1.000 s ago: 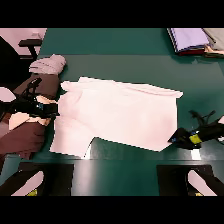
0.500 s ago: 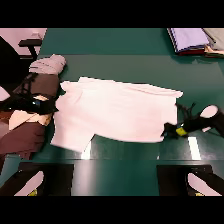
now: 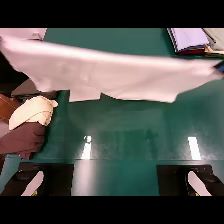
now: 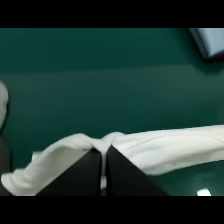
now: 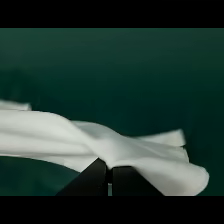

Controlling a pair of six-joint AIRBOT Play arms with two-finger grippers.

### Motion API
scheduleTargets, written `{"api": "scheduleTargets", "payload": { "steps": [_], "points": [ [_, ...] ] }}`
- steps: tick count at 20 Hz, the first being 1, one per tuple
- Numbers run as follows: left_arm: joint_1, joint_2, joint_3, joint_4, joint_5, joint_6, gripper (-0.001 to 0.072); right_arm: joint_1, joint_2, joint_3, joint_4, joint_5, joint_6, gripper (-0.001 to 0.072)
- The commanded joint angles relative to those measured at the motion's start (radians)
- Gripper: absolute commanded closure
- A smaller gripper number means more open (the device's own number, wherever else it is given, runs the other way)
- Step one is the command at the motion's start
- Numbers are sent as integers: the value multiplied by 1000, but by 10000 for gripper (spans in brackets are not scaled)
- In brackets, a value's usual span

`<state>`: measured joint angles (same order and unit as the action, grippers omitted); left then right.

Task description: Fold the shirts.

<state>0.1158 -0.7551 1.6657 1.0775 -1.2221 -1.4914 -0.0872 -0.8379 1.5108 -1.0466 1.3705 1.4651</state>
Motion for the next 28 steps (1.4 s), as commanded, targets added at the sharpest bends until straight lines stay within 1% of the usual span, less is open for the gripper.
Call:
{"api": "scheduleTargets", "payload": {
  "steps": [1,2,4,6,7,8,10,12,14,15,17,19,20,22,24,26,28],
  "points": [
    [1,14,305,-36,18,-10,684,-72,-10,361,-2,78,1,699],
    [1,14,354,-43,41,-30,685,-90,-34,447,-1,115,1,700],
    [1,14,426,-65,88,-28,685,-114,-95,614,-2,183,13,700],
    [1,14,446,-69,135,-27,685,-134,-137,707,-2,222,48,701],
    [1,9,444,-60,141,-27,686,-137,-149,720,-2,235,64,701],
    [1,-3,434,-51,134,-27,685,-137,-156,710,-2,240,78,701],
    [1,-45,384,-47,91,-27,685,-136,-157,621,-2,233,84,701],
    [1,-125,299,-48,13,-27,685,-136,-172,484,-4,232,99,702],
    [1,-232,216,-58,-72,-27,684,-126,-237,394,-5,269,102,701],
    [1,-289,177,-60,-104,-27,685,-101,-285,356,-26,287,103,701],
    [-12,-413,104,-58,-139,-26,684,-26,-394,283,-134,314,102,702],
    [-44,-541,44,-55,-135,-15,684,41,-521,225,-208,315,95,701],
    [-67,-611,26,-51,-124,8,684,59,-587,213,-212,305,79,701],
    [-89,-739,23,-31,-84,16,684,67,-730,242,-210,275,74,701],
    [-87,-826,23,-30,6,16,684,64,-853,322,-206,257,62,701],
    [-84,-865,23,-32,116,27,684,60,-936,410,-202,220,43,701],
    [-84,-875,23,-33,193,39,684,60,-991,499,-201,187,25,700]
  ]
}}
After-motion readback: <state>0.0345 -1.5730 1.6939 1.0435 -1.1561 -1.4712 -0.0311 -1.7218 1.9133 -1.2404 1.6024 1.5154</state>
